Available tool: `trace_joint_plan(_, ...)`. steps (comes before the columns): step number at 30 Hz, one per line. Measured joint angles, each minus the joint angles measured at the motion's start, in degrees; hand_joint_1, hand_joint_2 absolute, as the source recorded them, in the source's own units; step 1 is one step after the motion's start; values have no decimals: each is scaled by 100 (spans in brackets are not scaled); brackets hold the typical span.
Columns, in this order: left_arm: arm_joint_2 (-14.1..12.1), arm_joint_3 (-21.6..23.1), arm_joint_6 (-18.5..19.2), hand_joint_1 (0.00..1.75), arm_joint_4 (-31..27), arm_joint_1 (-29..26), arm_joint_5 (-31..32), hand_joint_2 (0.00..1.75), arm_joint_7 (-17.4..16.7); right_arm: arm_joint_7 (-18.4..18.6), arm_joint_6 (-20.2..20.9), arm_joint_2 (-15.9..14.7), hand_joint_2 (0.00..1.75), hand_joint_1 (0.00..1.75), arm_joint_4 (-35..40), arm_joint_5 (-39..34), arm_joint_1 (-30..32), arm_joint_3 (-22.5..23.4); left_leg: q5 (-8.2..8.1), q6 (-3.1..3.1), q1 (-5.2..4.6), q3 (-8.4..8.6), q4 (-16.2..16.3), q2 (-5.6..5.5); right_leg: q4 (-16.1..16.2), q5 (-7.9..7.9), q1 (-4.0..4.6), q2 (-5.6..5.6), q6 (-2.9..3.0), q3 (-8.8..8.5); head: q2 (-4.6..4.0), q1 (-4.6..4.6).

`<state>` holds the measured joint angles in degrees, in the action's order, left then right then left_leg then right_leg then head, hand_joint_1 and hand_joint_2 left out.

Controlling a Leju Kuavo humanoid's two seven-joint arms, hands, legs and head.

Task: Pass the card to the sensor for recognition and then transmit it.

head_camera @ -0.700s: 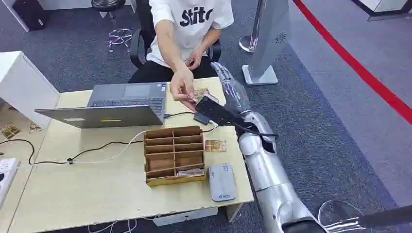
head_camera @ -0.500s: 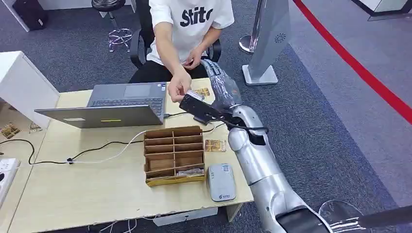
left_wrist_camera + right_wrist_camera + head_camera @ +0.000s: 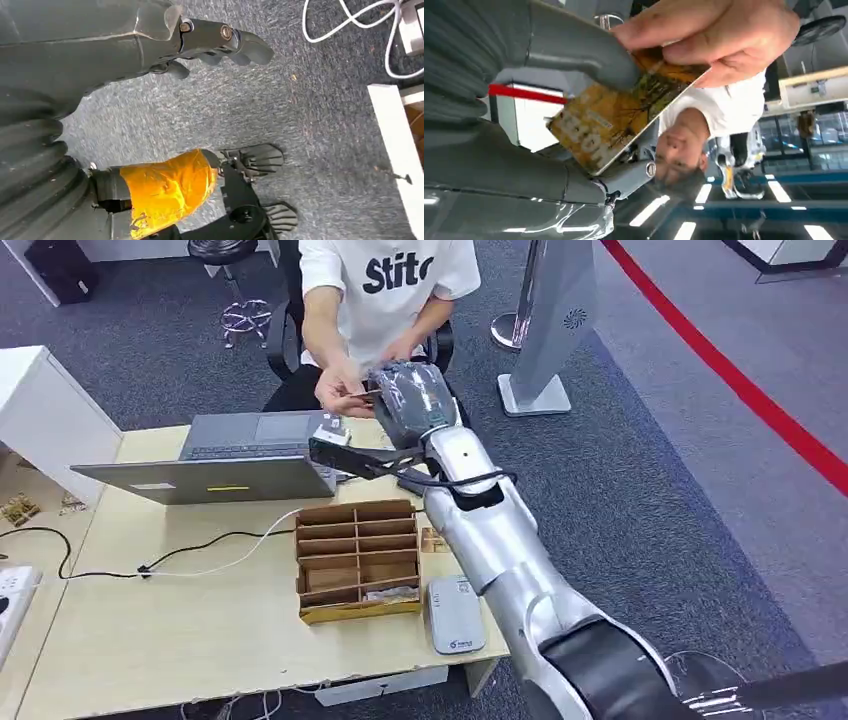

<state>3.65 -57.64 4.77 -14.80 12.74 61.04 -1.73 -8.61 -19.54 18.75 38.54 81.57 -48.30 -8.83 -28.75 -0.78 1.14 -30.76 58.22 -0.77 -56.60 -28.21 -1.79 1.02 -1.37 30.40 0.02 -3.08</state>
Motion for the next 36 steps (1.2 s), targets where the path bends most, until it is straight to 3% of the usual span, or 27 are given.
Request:
trace_joint_plan(7, 5, -103, 0, 0, 0, -38, 11, 175, 63, -823, -144, 57, 175, 175, 226, -556, 207, -162, -1, 0, 0, 0, 0, 1, 1, -1, 0, 3, 0, 1, 0, 2)
trace_joint_plan(15, -9, -295, -22, 0, 0, -171, -44, 175, 177, -1219, 45, 13, 175, 175, 1498, -1420, 1039, -542, -1, 0, 0, -8, -1, 4, 3, -1, 0, 4, 0, 12, 0, 0)
trace_joint_plan(20, -48, -551, -46, 0, 0, -385, -269, 175, 416, -1541, 135, -260, 175, 175, 2766, -2405, 2178, -723, -5, 3, 0, -7, -1, 2, 12, -3, 0, 2, -2, 9, 0, -2)
trace_joint_plan(27, -111, -925, -63, 0, -4, -667, -454, 175, 538, -1382, 159, -863, 175, 175, 4093, -2531, 3805, -440, -17, 8, -1, -15, -1, 3, 18, -9, -1, 0, -7, 13, 0, 0)
trace_joint_plan(36, -149, -1093, -157, 0, -44, -709, -461, 175, 481, -640, 675, -1244, 175, 175, 4701, -1660, 4558, 2, -15, 7, 0, -12, -1, 6, 16, -7, 0, 2, -7, 10, 0, 2)
